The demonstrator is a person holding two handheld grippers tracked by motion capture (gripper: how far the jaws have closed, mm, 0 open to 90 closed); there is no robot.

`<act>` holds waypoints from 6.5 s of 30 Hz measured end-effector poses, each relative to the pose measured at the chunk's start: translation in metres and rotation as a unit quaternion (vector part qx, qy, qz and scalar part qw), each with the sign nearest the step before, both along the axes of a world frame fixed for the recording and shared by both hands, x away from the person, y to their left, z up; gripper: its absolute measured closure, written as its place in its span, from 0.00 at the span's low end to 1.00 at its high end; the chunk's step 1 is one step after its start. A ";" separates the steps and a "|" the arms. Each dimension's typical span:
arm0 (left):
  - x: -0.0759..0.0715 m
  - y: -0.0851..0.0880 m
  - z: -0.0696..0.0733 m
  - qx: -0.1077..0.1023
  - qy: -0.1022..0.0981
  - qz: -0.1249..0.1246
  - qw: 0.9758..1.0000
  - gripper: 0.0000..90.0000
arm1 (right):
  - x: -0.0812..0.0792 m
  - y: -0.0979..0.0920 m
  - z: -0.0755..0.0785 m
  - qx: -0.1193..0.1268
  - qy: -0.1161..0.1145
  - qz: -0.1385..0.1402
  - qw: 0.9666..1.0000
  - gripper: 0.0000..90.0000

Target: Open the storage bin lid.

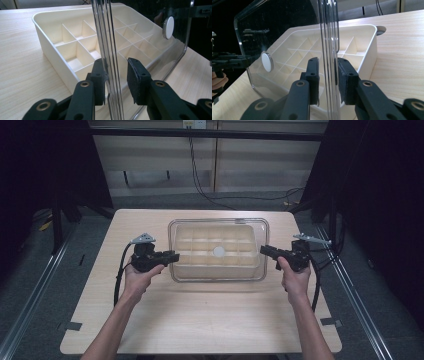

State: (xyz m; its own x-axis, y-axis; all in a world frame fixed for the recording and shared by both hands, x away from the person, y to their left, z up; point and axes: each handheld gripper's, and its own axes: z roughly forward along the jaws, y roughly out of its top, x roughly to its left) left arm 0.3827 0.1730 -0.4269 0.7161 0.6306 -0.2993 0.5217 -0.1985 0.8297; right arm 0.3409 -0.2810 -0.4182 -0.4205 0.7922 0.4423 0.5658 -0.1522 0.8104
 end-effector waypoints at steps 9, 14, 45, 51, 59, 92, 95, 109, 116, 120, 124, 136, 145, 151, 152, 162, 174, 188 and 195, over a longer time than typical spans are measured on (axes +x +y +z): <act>-0.007 0.007 0.006 0.001 -0.005 0.005 1.000 0.76 | -0.002 0.006 0.000 -0.003 0.004 0.009 1.000 0.81; -0.014 0.009 0.007 0.004 -0.006 0.004 1.000 0.76 | -0.005 0.008 0.002 -0.003 0.005 0.014 1.000 0.81; -0.037 0.011 0.015 0.031 -0.017 -0.008 0.999 0.76 | -0.032 0.010 0.009 -0.012 0.002 0.023 1.000 0.81; -0.043 0.015 0.017 0.031 -0.017 -0.008 0.999 0.76 | -0.038 0.012 0.013 -0.006 -0.003 0.032 0.999 0.81; -0.051 0.020 0.011 0.021 -0.011 -0.002 1.000 0.76 | -0.043 0.015 0.010 0.004 0.005 0.039 0.999 0.81; -0.077 0.024 0.013 0.037 -0.006 -0.017 0.999 0.76 | -0.072 0.019 0.015 -0.010 0.005 0.052 0.999 0.82; -0.079 0.023 0.011 0.041 -0.005 -0.020 0.999 0.76 | -0.074 0.018 0.014 -0.012 0.006 0.053 0.999 0.82; -0.091 0.023 0.004 0.046 0.005 -0.022 0.999 0.76 | -0.088 0.018 0.006 -0.011 0.017 0.057 0.998 0.82; -0.098 0.025 0.005 0.051 0.006 -0.028 0.998 0.76 | -0.096 0.019 0.003 -0.009 0.020 0.061 0.998 0.82; -0.100 0.026 0.004 0.052 0.009 -0.029 0.998 0.76 | -0.099 0.020 0.002 -0.009 0.023 0.061 0.998 0.82; -0.104 0.027 0.004 0.055 0.009 -0.032 0.998 0.76 | -0.103 0.021 0.000 -0.007 0.028 0.063 0.998 0.82; -0.113 0.027 -0.001 0.060 0.017 -0.034 0.998 0.76 | -0.113 0.022 -0.008 -0.008 0.043 0.067 0.997 0.82; -0.121 0.030 -0.007 0.068 0.021 -0.034 0.997 0.75 | -0.118 0.024 -0.013 -0.008 0.053 0.074 0.996 0.82; -0.125 0.029 -0.013 0.075 0.028 -0.038 0.996 0.75 | -0.119 0.024 -0.018 -0.006 0.061 0.069 0.996 0.81; -0.126 0.029 -0.014 0.073 0.030 -0.041 0.996 0.75 | -0.120 0.024 -0.020 -0.006 0.064 0.070 0.995 0.82; -0.126 0.033 -0.024 0.071 0.047 -0.043 0.995 0.76 | -0.122 0.026 -0.028 -0.003 0.075 0.077 0.994 0.82; -0.126 0.037 -0.027 0.076 0.040 -0.041 0.995 0.73 | -0.116 0.032 -0.039 -0.022 0.083 0.083 0.993 0.82; -0.114 0.031 -0.035 0.081 0.061 -0.040 0.994 0.68 | -0.106 0.034 -0.047 -0.036 0.093 0.073 0.992 0.78; -0.110 0.027 -0.038 0.095 0.066 -0.036 0.993 0.64 | -0.102 0.036 -0.051 -0.044 0.099 0.071 0.992 0.74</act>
State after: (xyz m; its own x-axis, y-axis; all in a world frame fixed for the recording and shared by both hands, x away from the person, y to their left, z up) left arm 0.2729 0.2005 -0.4653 0.7239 0.6330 -0.2746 0.6022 -0.3854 0.6991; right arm 0.2386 -0.2449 -0.4692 -0.4422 0.7710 0.4583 0.7255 0.0071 0.6882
